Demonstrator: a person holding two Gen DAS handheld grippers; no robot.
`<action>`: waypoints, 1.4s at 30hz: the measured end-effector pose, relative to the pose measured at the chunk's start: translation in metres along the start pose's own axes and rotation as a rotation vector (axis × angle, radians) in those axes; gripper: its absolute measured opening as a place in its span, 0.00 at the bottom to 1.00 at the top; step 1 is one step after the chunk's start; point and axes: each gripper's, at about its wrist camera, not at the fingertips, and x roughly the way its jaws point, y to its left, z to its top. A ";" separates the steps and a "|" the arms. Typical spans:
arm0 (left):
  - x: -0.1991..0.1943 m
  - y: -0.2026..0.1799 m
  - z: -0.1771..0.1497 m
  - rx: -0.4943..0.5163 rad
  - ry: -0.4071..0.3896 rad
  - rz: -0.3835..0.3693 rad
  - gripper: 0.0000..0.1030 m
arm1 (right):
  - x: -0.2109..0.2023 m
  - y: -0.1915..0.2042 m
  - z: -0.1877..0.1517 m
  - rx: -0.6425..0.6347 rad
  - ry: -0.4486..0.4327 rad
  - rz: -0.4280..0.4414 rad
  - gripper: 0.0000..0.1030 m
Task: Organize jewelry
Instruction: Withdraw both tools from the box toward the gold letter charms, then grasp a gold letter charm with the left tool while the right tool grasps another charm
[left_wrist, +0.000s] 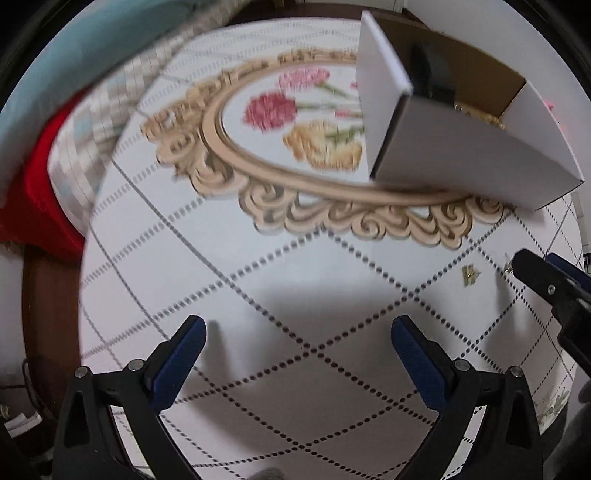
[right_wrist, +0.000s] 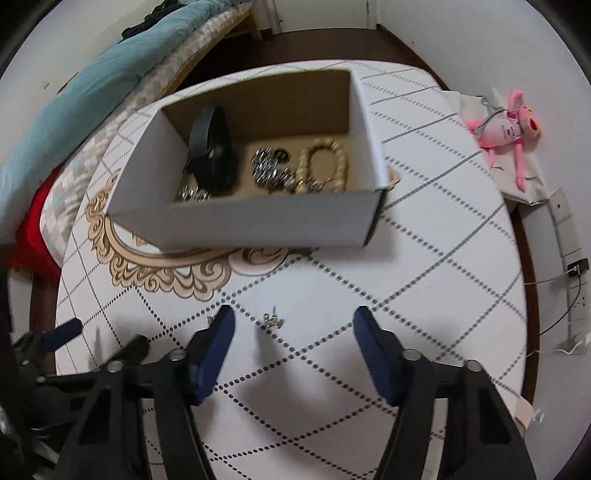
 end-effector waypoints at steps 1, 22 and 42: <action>0.000 0.001 -0.001 -0.010 -0.005 -0.009 0.99 | 0.003 0.002 -0.001 -0.003 0.000 0.004 0.57; -0.026 -0.030 -0.001 0.014 -0.109 -0.094 0.99 | -0.006 -0.012 -0.014 0.017 -0.055 -0.009 0.08; -0.018 -0.085 0.004 0.126 -0.193 -0.089 0.21 | -0.014 -0.086 -0.023 0.181 -0.073 -0.061 0.09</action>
